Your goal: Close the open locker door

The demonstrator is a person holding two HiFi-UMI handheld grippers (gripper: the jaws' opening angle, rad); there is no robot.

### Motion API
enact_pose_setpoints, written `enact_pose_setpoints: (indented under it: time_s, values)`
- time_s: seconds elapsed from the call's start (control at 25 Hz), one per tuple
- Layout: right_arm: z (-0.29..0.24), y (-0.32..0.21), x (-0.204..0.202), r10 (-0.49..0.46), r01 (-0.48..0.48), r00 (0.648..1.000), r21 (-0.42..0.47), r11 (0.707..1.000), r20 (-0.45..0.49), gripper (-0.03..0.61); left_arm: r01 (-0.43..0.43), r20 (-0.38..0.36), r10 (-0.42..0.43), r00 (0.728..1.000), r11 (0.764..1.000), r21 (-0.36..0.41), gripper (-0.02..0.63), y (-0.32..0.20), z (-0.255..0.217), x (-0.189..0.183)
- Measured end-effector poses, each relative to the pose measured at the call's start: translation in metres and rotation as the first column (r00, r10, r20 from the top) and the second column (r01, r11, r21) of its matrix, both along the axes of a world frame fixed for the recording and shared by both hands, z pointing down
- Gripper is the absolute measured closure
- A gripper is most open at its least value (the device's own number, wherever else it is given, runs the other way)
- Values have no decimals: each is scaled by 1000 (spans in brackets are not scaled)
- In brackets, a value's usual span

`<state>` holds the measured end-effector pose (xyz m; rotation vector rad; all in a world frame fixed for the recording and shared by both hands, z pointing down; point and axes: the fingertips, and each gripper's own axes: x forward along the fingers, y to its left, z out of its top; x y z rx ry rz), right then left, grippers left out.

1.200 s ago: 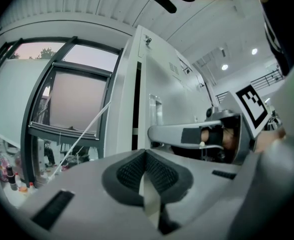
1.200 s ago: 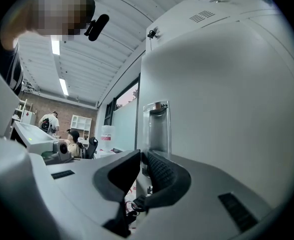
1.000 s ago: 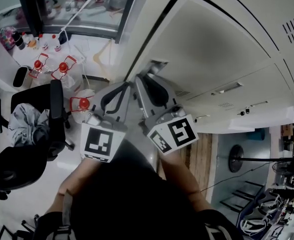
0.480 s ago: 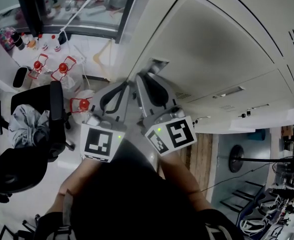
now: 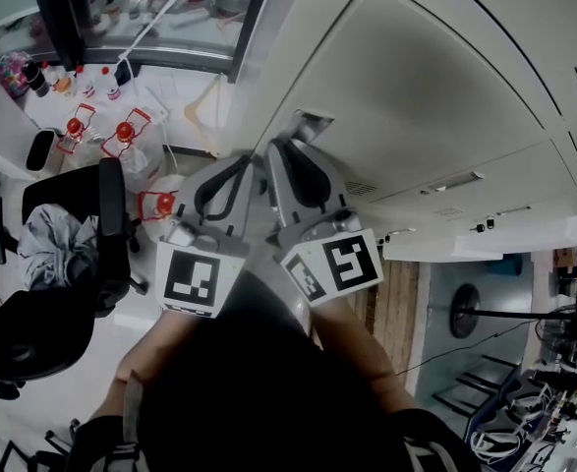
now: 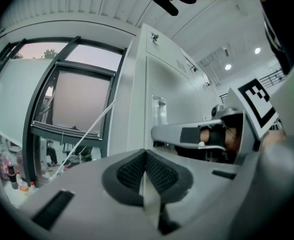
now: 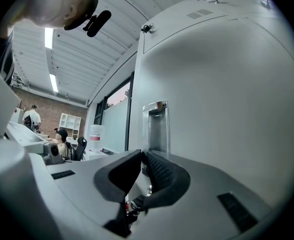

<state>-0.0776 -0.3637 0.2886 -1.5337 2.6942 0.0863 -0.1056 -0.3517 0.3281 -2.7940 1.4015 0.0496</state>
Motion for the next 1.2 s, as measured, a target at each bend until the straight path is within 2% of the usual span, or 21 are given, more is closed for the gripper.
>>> enact_pose_setpoints:
  time_s: [1.0, 1.2]
  values:
    - [1, -7, 1, 43, -43, 999, 0, 999, 3, 532, 10, 17, -10, 1000, 1000, -4, 612, 2, 0, -5]
    - [1, -7, 0, 61, -61, 998, 0, 998, -25, 532, 23, 21, -23, 1000, 1000, 2, 612, 4, -3, -9]
